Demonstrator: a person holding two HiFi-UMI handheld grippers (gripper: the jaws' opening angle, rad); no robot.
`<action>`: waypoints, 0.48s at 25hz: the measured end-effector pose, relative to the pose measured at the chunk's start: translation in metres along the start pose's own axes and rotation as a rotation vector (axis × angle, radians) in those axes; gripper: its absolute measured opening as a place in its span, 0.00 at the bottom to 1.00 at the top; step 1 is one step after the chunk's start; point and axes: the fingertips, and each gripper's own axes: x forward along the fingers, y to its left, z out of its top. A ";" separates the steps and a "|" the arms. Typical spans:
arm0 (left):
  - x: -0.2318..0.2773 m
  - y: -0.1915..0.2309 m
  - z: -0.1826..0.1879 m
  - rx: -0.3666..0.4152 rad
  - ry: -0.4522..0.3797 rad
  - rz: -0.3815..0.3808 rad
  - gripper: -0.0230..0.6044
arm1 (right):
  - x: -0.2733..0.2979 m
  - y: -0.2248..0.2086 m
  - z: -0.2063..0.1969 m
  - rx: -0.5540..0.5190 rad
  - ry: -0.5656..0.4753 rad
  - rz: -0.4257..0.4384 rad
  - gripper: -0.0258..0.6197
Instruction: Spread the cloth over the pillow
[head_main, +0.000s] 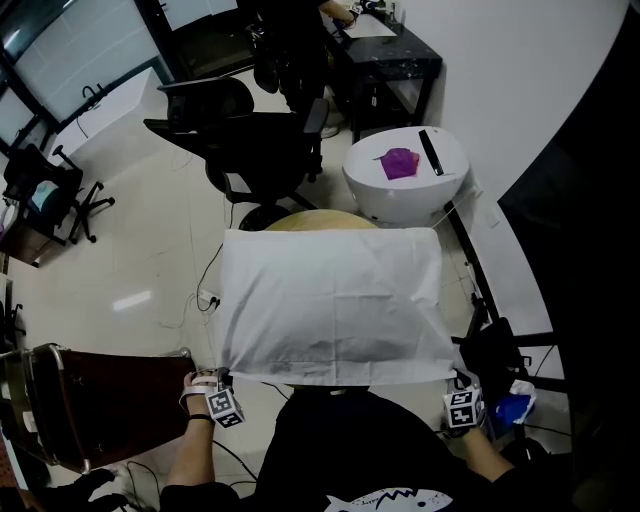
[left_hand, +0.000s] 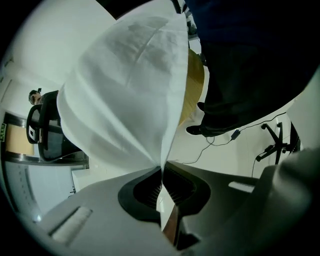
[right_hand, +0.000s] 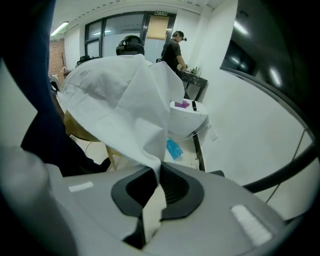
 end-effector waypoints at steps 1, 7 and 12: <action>0.003 -0.001 0.001 -0.001 0.005 -0.014 0.03 | 0.002 0.001 0.000 -0.002 0.010 0.001 0.06; 0.010 0.003 0.006 -0.033 0.006 -0.070 0.03 | 0.010 0.005 0.004 0.017 0.042 0.013 0.06; 0.000 0.013 0.010 -0.093 -0.034 -0.092 0.08 | 0.005 0.006 0.017 0.034 0.012 0.010 0.08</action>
